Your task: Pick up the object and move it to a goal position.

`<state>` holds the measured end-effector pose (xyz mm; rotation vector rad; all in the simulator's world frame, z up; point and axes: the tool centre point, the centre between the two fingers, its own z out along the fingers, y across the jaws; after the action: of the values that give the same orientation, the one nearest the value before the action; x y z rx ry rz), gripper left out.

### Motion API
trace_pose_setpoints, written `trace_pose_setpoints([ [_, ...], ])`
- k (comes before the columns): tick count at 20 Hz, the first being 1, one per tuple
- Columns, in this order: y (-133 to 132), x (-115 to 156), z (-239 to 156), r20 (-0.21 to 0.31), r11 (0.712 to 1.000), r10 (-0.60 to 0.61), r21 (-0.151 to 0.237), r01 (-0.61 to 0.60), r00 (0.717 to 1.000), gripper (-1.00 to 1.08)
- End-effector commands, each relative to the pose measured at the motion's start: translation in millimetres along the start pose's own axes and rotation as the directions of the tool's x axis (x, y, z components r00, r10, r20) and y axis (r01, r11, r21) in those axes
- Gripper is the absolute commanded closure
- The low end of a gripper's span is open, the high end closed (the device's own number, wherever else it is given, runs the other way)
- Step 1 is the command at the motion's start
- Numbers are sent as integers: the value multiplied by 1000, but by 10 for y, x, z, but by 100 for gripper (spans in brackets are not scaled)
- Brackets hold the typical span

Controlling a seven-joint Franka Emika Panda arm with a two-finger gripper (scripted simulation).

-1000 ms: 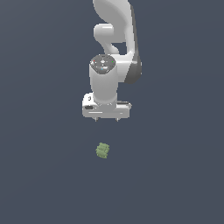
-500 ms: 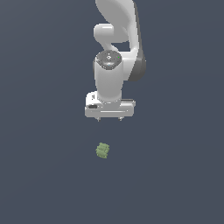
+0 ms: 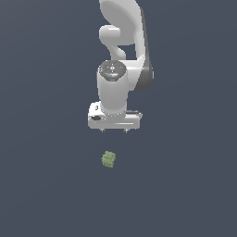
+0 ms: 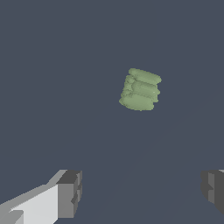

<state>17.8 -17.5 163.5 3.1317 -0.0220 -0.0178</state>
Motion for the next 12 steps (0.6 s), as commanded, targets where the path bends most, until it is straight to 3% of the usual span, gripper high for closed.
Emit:
trace_pose_setpoints([
  [1, 29, 87, 56, -1, 1000, 27, 1, -27, 1000, -92],
  [12, 215, 591, 453, -6, 981, 193, 9, -193, 981, -92],
])
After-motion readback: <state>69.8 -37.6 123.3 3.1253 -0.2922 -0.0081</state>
